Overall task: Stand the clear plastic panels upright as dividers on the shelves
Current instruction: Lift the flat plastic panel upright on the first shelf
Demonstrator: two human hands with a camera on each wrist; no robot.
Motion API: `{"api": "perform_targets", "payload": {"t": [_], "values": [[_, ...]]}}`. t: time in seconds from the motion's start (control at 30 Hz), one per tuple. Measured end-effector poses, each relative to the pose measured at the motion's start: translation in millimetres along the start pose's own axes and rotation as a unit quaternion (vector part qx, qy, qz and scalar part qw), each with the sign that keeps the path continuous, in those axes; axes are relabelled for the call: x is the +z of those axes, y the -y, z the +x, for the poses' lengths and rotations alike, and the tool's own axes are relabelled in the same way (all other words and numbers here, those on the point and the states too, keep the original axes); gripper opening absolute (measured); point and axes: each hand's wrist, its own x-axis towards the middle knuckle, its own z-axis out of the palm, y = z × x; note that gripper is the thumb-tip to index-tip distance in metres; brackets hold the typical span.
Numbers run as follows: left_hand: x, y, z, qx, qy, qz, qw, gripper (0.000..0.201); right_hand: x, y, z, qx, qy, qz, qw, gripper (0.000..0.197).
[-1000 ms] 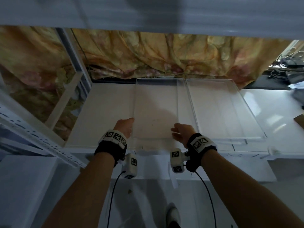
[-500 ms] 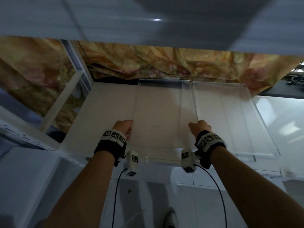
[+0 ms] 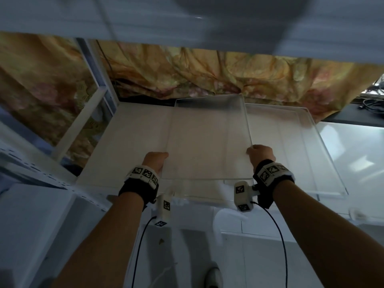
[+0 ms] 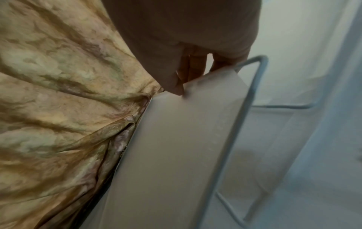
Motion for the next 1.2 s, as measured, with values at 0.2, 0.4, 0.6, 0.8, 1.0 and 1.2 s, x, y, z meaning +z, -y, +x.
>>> {"api": "perform_targets", "payload": {"t": [0.2,0.4,0.6,0.8,1.0,1.2], "values": [[-7.3,-7.4,-15.1,0.031,0.032,0.024,0.999,0.029,-12.0,35.8,-23.5,-0.002,0.0,0.13,0.991,0.018],[-12.6,-9.6,-51.1,0.059,0.058,0.077,0.994,0.043,-17.5,79.5,-66.6,-0.057,0.037,0.207,0.976,0.038],[-20.6,5.8,-62.1,0.109,0.07,0.179,0.975,0.048,-15.0,122.7,-117.8,-0.153,0.106,0.137,0.973,0.03],[-33.1,14.7,-80.4,0.12,0.195,0.214,0.95,0.064,-19.4,158.6,-162.2,-0.262,0.025,0.061,0.963,0.034],[-30.9,13.4,-95.6,0.113,0.278,0.071,0.951,0.055,-20.9,175.9,-183.3,-0.282,-0.011,0.059,0.957,0.034],[-26.2,13.1,-92.6,0.132,0.245,0.115,0.954,0.058,-17.5,175.1,-190.4,-0.286,-0.025,0.032,0.957,0.032]]}}
